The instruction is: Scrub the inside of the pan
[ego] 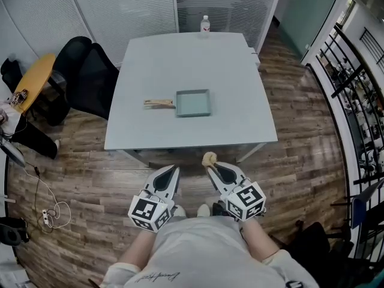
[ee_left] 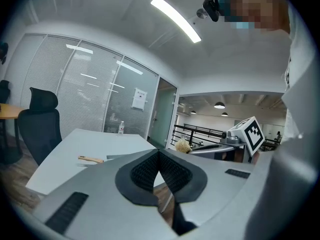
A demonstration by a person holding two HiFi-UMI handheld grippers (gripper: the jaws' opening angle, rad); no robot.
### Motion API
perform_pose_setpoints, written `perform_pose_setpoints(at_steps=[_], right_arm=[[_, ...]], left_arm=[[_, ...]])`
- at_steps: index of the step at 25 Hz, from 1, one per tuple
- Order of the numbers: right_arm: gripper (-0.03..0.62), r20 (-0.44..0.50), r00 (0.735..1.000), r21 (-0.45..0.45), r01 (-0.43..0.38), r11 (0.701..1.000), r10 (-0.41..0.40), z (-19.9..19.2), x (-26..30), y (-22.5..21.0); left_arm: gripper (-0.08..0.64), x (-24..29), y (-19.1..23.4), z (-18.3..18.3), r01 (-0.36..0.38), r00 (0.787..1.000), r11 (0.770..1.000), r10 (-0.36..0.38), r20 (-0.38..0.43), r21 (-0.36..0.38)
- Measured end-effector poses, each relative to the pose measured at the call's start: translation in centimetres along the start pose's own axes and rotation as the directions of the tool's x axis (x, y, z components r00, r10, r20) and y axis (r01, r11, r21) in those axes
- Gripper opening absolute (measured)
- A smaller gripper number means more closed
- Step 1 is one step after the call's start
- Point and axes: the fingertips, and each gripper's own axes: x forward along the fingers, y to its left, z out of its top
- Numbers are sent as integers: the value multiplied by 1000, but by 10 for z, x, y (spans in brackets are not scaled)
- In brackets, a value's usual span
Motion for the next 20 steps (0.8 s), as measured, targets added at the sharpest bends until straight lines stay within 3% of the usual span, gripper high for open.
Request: perform_pose_setpoints(at_steps=[6,16,20], right_arm=[[61,-4,1000,-19,-28,999,28,0,-5,-5],[61,-27,998,-23,-63,998,63,-8,-7,-9],[61,-28,998,-22,-61,998,60,-7,2,-15]], left_arm=[[11,4,-7,0,-14,1000,1000,14,13,-12],[11,10,-15,-2,-48,999,998,48,9,33],[11,19,-8,-3,-43,999,999,43,16,4]])
